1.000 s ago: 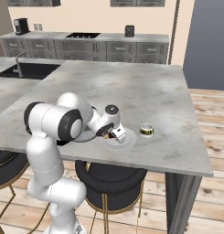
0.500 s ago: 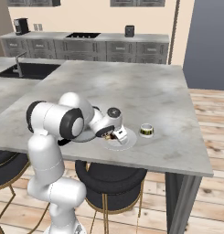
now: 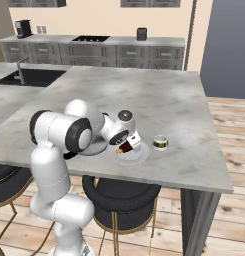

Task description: Pick up the pan with the steak in it and place it on the dining table. Then place the steak on the plate.

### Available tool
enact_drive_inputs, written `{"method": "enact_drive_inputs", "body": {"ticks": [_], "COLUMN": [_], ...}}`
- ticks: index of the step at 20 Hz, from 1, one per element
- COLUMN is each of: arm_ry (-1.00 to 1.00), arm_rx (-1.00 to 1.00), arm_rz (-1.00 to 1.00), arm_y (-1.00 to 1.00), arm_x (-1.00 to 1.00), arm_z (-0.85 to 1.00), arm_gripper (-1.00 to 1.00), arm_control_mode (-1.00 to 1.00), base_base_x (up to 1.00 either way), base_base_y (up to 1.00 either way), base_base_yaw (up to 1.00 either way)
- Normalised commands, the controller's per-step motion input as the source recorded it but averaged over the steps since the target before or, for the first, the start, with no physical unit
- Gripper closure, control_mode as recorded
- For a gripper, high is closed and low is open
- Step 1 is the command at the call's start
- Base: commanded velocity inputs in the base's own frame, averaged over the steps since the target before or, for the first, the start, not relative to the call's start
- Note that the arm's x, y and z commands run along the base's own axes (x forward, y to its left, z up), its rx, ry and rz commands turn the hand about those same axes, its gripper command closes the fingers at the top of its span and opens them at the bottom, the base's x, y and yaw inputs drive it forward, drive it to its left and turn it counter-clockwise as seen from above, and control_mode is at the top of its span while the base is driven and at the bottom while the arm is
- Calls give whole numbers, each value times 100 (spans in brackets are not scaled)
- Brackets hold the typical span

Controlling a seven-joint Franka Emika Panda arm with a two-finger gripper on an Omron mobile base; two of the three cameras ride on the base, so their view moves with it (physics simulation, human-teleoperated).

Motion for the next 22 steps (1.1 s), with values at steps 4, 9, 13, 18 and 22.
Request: {"method": "enact_drive_inputs", "body": {"ticks": [4, 9, 13, 18, 22], "arm_ry": [0, -1, -14, -25, -11], "arm_rx": [6, 5, -7, -11, -16], "arm_rz": [-2, -1, 3, 12, 16], "arm_y": [-14, 1, 20, 28, 46], "arm_x": [0, -58, -74, -55, -46], "arm_z": [35, 76, 53, 21, -4], "arm_gripper": [-100, -100, -100, -100, -100], "arm_control_mode": [-100, -100, -100, -100, -100], "base_base_x": [0, 0, 0, 0, 0], "base_base_y": [0, 0, 0, 0, 0], "base_base_yaw": [0, 0, 0, 0, 0]}}
